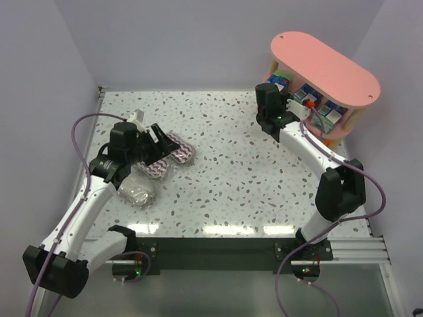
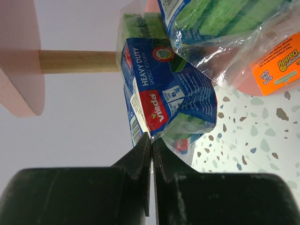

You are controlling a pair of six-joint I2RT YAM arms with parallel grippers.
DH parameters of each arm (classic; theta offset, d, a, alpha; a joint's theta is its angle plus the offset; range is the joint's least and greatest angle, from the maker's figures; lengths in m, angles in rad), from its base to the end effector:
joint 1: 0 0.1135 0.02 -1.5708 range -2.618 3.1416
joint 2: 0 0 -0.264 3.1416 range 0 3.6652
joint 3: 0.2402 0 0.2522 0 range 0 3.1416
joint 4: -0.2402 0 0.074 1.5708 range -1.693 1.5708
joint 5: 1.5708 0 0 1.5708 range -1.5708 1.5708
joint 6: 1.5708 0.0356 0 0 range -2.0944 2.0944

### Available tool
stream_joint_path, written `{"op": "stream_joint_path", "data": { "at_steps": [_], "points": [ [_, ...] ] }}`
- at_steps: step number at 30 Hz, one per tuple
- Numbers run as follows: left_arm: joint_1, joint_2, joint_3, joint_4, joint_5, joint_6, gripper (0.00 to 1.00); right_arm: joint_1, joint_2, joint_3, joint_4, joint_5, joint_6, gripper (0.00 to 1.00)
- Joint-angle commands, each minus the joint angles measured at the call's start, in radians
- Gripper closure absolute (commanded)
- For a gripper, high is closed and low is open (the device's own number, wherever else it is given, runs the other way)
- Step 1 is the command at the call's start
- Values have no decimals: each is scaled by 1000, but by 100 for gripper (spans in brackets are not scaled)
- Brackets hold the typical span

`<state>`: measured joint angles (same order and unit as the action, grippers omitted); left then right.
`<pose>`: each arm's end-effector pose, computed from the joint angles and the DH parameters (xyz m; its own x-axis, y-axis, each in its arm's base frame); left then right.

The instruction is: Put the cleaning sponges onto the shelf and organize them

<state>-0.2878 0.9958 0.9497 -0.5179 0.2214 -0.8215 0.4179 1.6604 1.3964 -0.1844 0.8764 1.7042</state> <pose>0.2047 -0.0687 0.3256 -0.6822 -0.5430 -0.4897 -0.0655 0.7124 -0.6987 0.3611 0.1304 0.3285 0.4226 0.8816 -0.2103 0.3431 0.0592 0.9374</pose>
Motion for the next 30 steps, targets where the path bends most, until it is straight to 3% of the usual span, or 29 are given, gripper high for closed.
{"op": "stream_joint_path", "data": {
  "at_steps": [1,5,12,15,30],
  "points": [
    [12,7,0,12,19,25,25,-2,16,62,-70,99,77,94],
    [15,18,1,12,29,30,25,-5,36,75,-84,133,103,92],
    [16,43,11,22,45,35,25,-7,64,101,-38,168,65,54],
    [18,50,6,32,50,33,25,-7,75,104,22,180,16,49],
    [24,87,8,59,76,31,26,-47,133,154,132,170,-86,40]
  ]
}}
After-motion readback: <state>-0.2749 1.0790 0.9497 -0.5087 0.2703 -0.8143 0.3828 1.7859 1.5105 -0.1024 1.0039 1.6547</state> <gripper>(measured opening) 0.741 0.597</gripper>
